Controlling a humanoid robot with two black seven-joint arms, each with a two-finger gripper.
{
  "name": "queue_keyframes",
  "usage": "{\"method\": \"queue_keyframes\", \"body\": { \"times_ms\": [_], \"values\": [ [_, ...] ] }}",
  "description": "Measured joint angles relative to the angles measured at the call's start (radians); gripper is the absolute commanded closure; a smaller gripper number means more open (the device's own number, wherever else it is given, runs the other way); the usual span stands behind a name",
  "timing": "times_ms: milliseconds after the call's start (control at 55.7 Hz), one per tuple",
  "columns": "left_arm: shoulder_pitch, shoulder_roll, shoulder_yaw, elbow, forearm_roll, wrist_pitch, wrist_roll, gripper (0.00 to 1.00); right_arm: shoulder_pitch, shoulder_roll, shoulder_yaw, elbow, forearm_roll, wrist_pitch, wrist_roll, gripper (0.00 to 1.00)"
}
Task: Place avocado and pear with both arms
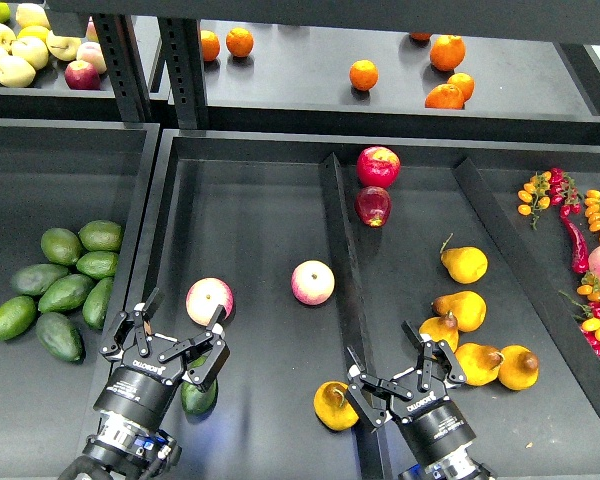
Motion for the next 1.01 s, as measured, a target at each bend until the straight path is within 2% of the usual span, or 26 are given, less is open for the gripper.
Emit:
{"method": "queue_keyframes", "body": {
  "times_ms": [1005],
  "values": [
    [-0.001, 0.0, -0.028, 0.006, 0.032, 0.0, -0.007, 0.0, 0.002, 0.0, 0.012, 0.013, 0.005, 0.0, 0.001, 0.0]
  ]
}}
